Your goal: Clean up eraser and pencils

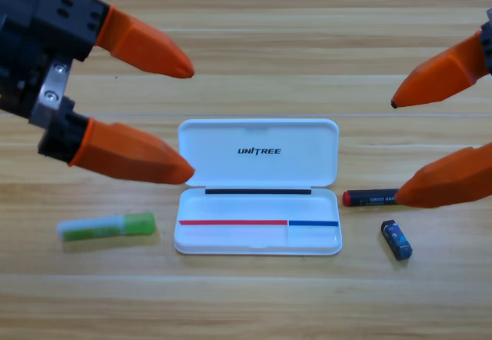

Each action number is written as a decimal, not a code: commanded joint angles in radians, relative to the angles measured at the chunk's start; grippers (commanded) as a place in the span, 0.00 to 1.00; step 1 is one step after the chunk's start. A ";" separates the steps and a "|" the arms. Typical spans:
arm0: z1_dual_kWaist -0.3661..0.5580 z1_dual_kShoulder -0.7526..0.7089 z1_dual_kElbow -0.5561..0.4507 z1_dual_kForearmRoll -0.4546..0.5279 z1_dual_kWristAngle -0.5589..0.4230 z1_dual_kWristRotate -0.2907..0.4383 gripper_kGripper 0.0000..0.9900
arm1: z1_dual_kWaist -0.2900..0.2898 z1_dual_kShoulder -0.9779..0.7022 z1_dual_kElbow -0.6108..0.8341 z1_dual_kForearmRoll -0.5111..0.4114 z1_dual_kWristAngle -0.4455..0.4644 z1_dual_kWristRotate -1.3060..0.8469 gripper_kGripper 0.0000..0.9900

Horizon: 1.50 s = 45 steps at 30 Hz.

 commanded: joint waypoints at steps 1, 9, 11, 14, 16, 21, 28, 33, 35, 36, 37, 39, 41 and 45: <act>-0.019 0.017 0.026 -0.001 0.012 0.015 0.98 | 0.020 0.012 0.031 0.013 0.016 0.012 0.99; -0.020 0.025 0.026 0.010 0.018 0.024 0.98 | 0.019 -0.009 0.042 0.013 0.010 0.049 0.99; -0.019 0.025 0.026 0.018 0.027 0.030 0.99 | 0.016 -0.026 0.045 0.016 -0.015 0.074 0.99; -0.019 0.022 0.014 0.048 0.065 0.061 0.99 | -0.024 -0.041 0.036 0.054 -0.084 0.127 0.99; -0.019 0.020 -0.001 0.082 0.102 0.086 0.99 | -0.052 -0.020 0.003 0.118 -0.154 0.175 0.99; -0.016 0.049 -0.138 0.254 0.272 0.146 0.99 | -0.095 0.061 -0.010 0.186 -0.337 0.255 0.99; 0.084 0.094 -0.231 0.366 0.444 0.296 0.98 | -0.151 0.229 0.006 0.175 -0.406 0.350 0.99; 0.122 0.134 -0.211 0.404 0.562 0.388 0.99 | -0.151 0.390 -0.010 0.143 -0.395 0.361 1.00; 0.148 0.160 -0.204 0.429 0.562 0.419 1.00 | -0.145 0.427 -0.009 0.129 -0.377 0.380 1.00; 0.161 0.178 -0.201 0.442 0.562 0.428 1.00 | -0.141 0.447 -0.007 0.120 -0.374 0.390 0.99; 0.170 0.198 -0.198 0.456 0.561 0.435 1.00 | -0.138 0.465 -0.007 0.109 -0.371 0.396 0.99; 0.182 0.235 -0.191 0.481 0.556 0.440 1.00 | -0.136 0.508 -0.013 0.094 -0.364 0.408 0.96; 0.194 0.266 -0.187 0.495 0.541 0.440 1.00 | -0.136 0.546 -0.024 0.086 -0.351 0.425 0.93; 0.201 0.325 -0.170 0.510 0.518 0.440 1.00 | -0.124 0.586 -0.026 0.071 -0.346 0.456 0.90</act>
